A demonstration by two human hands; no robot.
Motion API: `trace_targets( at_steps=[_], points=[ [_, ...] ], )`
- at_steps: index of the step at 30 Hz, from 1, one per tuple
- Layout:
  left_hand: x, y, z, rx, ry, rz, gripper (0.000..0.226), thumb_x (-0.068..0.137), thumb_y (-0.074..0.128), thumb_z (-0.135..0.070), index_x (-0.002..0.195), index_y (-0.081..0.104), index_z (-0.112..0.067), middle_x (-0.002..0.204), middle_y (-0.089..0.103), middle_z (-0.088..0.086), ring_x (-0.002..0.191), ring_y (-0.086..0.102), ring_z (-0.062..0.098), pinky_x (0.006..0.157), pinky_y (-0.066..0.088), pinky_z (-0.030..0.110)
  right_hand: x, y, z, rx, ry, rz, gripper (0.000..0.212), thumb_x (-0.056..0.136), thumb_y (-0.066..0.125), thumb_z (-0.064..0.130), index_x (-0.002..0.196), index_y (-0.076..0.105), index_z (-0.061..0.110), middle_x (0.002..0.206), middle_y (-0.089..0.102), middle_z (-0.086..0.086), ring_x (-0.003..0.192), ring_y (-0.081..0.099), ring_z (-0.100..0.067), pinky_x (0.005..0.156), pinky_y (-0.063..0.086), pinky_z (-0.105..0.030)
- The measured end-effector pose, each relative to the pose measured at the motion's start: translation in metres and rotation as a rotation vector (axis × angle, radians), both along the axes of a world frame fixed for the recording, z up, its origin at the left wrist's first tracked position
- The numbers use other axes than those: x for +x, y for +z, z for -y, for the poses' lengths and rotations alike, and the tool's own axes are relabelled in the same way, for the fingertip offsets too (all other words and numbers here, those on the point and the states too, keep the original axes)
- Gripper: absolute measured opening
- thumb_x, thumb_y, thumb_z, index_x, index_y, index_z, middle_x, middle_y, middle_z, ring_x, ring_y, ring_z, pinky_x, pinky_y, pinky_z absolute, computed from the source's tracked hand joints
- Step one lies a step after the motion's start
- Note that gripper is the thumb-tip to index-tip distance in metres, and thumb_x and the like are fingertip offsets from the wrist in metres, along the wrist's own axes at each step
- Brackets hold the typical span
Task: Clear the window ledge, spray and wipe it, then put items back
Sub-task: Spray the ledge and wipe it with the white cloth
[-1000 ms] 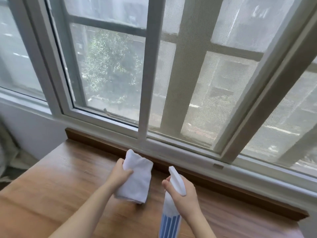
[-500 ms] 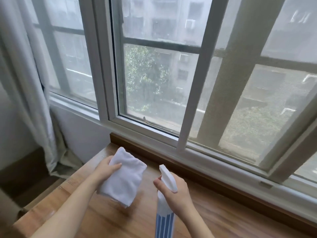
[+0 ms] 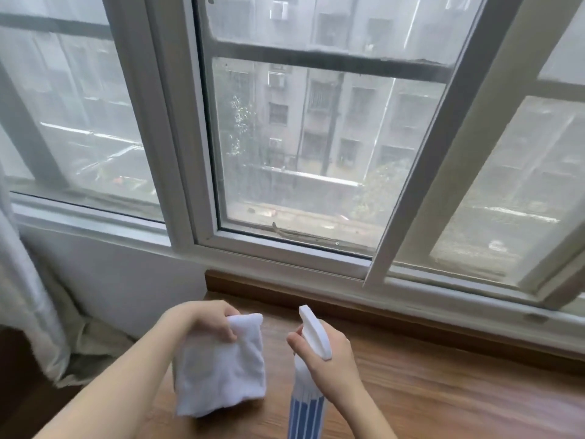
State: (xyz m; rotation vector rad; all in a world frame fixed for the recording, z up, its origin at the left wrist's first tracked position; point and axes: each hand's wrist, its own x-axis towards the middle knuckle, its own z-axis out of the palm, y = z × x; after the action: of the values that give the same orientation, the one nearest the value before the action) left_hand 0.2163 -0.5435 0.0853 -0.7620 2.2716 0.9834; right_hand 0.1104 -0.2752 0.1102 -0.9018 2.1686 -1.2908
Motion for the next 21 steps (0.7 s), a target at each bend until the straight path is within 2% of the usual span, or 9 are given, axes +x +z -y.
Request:
trace_targets(
  at_steps=[4,7,9,11,13,15,18,19,21],
  points=[
    [-0.019,-0.014,0.021,-0.122,-0.124,0.056,0.021,0.079,0.069,-0.031,0.100,0.067,-0.032,0.106,0.069,-0.008,0.101,0.064,0.013,0.087,0.053,0.032,0.008,-0.005,0.020,0.031,-0.071,0.024,0.025,0.083,0.075,0.043,0.078,0.066,0.020,0.081,0.069,0.000,0.073,0.061,-0.008,0.066,0.045,-0.018],
    [-0.022,-0.034,0.025,-0.224,-0.098,0.014,0.028,0.074,0.064,-0.033,0.102,0.063,-0.039,0.106,0.066,-0.009,0.099,0.062,0.014,0.082,0.053,0.031,0.011,-0.011,0.028,0.050,-0.091,0.048,0.033,0.078,0.073,0.051,0.078,0.064,0.019,0.082,0.067,-0.001,0.071,0.060,-0.009,0.066,0.046,-0.022],
    [-0.021,-0.054,0.030,-0.291,-0.080,-0.013,0.039,0.071,0.059,-0.036,0.109,0.060,-0.042,0.106,0.064,-0.011,0.101,0.060,0.016,0.081,0.051,0.033,0.010,-0.015,0.031,0.065,-0.113,0.049,0.034,0.078,0.073,0.051,0.078,0.064,0.018,0.082,0.067,-0.002,0.072,0.060,-0.011,0.065,0.045,-0.021],
    [-0.019,-0.073,0.031,-0.323,-0.059,-0.046,0.050,0.071,0.054,-0.040,0.120,0.054,-0.044,0.114,0.063,-0.012,0.108,0.058,0.017,0.088,0.049,0.036,0.008,-0.017,0.035,0.071,-0.124,0.055,0.030,0.081,0.075,0.046,0.079,0.065,0.018,0.082,0.067,-0.002,0.070,0.059,-0.008,0.063,0.043,-0.017],
    [-0.013,-0.086,0.028,-0.408,-0.043,-0.096,0.054,0.080,0.056,-0.043,0.133,0.046,-0.043,0.128,0.054,-0.014,0.120,0.050,0.018,0.100,0.042,0.040,0.007,-0.019,0.038,0.081,-0.123,0.046,0.028,0.083,0.075,0.045,0.080,0.065,0.019,0.082,0.067,-0.001,0.072,0.060,-0.008,0.064,0.043,-0.016],
    [-0.004,-0.098,0.023,-0.582,0.019,-0.224,0.064,0.082,0.063,-0.050,0.140,0.042,-0.036,0.137,0.048,-0.011,0.129,0.044,0.019,0.104,0.036,0.044,0.006,-0.020,0.042,0.080,-0.124,0.034,0.026,0.084,0.075,0.044,0.081,0.066,0.020,0.081,0.068,0.002,0.073,0.060,-0.007,0.064,0.044,-0.015],
    [0.011,-0.111,0.013,-0.720,0.192,-0.409,0.075,0.070,0.075,-0.057,0.133,0.056,-0.024,0.134,0.056,0.001,0.124,0.051,0.028,0.094,0.042,0.053,0.007,-0.020,0.047,0.072,-0.128,0.036,0.024,0.085,0.075,0.042,0.080,0.066,0.021,0.080,0.068,0.003,0.072,0.060,-0.005,0.064,0.043,-0.014],
    [0.014,-0.113,0.009,-0.742,0.226,-0.420,0.077,0.070,0.073,-0.061,0.133,0.055,-0.022,0.137,0.054,0.003,0.125,0.049,0.030,0.093,0.043,0.054,0.006,-0.021,0.049,0.070,-0.129,0.039,0.023,0.085,0.075,0.042,0.080,0.066,0.020,0.080,0.068,0.002,0.072,0.060,-0.007,0.064,0.043,-0.014],
    [0.015,-0.115,0.001,-0.679,0.300,-0.300,0.083,0.077,0.058,-0.072,0.145,0.039,-0.028,0.153,0.034,0.002,0.139,0.032,0.033,0.100,0.038,0.053,0.006,-0.022,0.053,0.074,-0.130,0.032,0.024,0.085,0.075,0.042,0.080,0.066,0.021,0.080,0.068,0.000,0.073,0.060,-0.009,0.062,0.042,-0.014]
  ],
)
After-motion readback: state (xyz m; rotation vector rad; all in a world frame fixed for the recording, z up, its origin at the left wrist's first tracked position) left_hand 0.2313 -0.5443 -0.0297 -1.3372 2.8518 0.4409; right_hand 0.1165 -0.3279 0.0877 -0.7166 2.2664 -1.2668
